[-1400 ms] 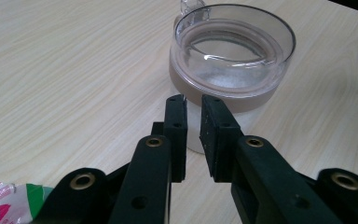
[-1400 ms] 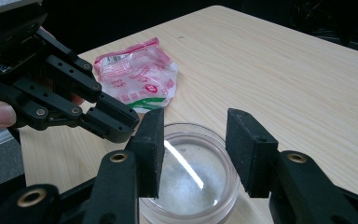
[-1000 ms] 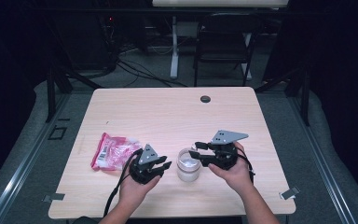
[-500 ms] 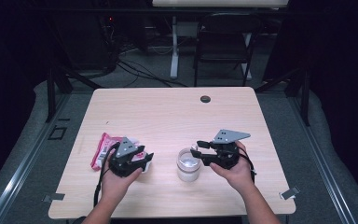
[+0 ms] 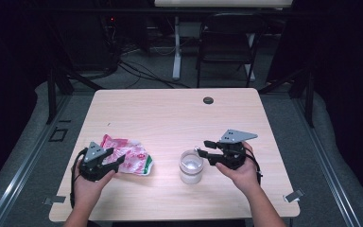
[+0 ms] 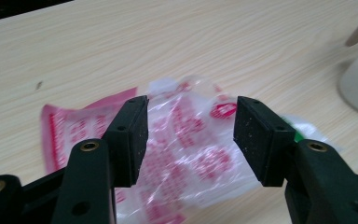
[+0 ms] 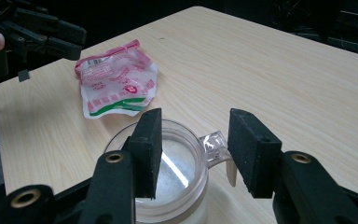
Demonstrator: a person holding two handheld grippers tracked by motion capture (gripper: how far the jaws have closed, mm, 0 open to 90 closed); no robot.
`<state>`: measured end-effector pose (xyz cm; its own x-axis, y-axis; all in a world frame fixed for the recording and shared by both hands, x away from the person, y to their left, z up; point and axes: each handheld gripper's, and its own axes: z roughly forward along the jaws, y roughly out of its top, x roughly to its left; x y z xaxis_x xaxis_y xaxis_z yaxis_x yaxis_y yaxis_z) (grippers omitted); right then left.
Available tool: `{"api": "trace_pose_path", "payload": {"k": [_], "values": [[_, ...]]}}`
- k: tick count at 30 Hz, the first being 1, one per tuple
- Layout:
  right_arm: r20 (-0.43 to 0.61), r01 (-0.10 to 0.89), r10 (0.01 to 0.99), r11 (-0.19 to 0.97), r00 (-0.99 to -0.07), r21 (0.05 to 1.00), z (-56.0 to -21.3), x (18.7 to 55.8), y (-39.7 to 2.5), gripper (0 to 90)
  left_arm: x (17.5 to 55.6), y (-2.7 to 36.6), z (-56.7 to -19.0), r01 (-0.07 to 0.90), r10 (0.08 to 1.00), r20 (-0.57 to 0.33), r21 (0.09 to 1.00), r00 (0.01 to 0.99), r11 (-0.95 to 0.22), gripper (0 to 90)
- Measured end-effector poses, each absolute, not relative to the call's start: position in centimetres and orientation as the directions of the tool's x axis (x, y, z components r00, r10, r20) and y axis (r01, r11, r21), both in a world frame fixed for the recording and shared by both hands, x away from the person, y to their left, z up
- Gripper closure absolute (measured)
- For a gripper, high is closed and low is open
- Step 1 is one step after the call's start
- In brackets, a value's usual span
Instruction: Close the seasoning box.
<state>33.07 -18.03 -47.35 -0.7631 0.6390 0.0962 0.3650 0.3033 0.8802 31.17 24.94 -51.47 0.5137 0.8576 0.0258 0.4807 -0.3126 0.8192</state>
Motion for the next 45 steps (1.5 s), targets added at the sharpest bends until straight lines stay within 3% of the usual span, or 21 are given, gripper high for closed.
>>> {"api": "trace_pose_path", "payload": {"k": [18, 37, 45], "values": [[0.120, 0.410, 0.670, 0.293, -0.732, 0.864, -48.6, 33.9, -18.7, 55.1, 31.4, 27.4, -54.7, 0.556, 0.895, -0.028, 0.792, 0.446, -0.252, 44.7], [0.143, 0.522, 0.826, 0.201, -0.545, 0.829, -52.4, 35.7, -21.6, 55.3, 31.7, 26.2, -55.2, 0.554, 0.868, 0.008, 0.766, 0.497, -0.325, 44.9], [0.141, 0.560, 0.852, 0.199, -0.505, 0.804, -53.9, 36.2, -21.9, 50.3, 31.7, 26.3, -55.3, 0.562, 0.870, 0.005, 0.761, 0.493, -0.323, 45.2]]}}
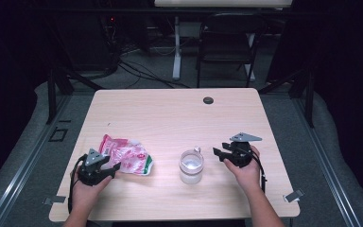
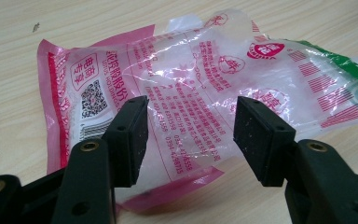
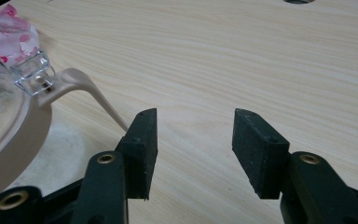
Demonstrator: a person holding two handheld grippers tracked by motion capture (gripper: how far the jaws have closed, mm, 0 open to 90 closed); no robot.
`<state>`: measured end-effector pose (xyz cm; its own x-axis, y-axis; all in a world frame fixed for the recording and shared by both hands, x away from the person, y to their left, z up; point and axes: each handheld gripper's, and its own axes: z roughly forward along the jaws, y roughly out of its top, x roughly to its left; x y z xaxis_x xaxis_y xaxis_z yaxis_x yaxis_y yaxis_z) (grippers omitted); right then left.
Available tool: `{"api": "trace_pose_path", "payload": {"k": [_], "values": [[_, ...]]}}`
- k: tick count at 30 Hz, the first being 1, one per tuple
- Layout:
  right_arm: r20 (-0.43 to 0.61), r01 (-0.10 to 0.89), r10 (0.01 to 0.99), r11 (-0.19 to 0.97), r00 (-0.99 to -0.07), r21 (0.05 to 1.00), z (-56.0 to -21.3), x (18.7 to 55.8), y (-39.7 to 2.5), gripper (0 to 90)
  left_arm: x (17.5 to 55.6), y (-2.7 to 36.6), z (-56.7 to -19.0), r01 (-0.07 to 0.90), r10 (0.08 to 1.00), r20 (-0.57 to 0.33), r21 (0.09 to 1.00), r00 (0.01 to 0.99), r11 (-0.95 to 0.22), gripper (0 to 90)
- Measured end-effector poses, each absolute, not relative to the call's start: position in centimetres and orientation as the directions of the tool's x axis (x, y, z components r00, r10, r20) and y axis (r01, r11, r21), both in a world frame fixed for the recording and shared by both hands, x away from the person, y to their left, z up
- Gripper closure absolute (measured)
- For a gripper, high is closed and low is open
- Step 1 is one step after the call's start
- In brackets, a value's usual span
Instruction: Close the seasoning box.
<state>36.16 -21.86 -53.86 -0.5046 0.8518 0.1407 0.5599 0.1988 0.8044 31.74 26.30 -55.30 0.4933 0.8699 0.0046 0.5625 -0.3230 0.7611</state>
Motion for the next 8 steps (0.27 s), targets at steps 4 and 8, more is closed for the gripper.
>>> {"api": "trace_pose_path", "payload": {"k": [4, 8], "values": [[0.136, 0.562, 0.857, 0.199, -0.497, 0.803, -54.14, 36.17, -21.69, 48.2, 31.77, 26.46, -55.18, 0.562, 0.876, 0.000, 0.767, 0.482, -0.309, 45.1], [0.125, 0.563, 0.862, 0.206, -0.492, 0.800, -54.34, 36.12, -21.56, 46.9, 31.75, 26.52, -55.06, 0.558, 0.878, -0.010, 0.775, 0.479, -0.295, 44.8]]}}
